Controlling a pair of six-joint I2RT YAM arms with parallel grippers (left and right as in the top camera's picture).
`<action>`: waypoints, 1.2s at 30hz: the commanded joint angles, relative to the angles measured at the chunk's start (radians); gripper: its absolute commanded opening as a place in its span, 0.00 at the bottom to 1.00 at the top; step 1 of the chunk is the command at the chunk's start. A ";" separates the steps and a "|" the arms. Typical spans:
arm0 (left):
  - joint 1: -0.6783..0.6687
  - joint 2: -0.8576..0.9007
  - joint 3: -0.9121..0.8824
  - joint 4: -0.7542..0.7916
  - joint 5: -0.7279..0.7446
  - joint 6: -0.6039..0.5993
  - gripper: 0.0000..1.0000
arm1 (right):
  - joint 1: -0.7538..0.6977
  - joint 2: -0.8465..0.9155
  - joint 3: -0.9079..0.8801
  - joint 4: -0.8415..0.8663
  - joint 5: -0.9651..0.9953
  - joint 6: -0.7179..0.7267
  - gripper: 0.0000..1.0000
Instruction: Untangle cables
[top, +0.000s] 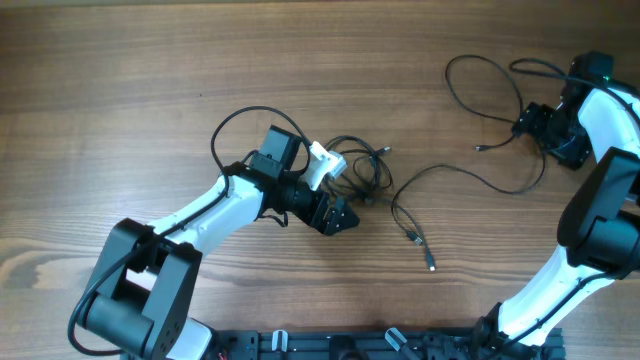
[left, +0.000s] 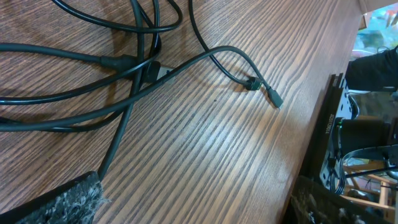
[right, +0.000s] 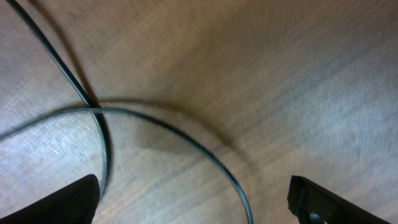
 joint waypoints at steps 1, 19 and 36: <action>-0.002 0.010 -0.006 0.000 0.001 -0.003 1.00 | 0.002 -0.002 -0.003 0.038 0.004 -0.078 1.00; -0.002 0.010 -0.006 0.007 0.001 -0.003 1.00 | 0.021 0.126 -0.003 0.071 -0.074 -0.136 1.00; -0.002 0.010 -0.006 0.023 0.002 -0.003 1.00 | 0.030 0.261 -0.021 0.018 -0.123 -0.129 0.04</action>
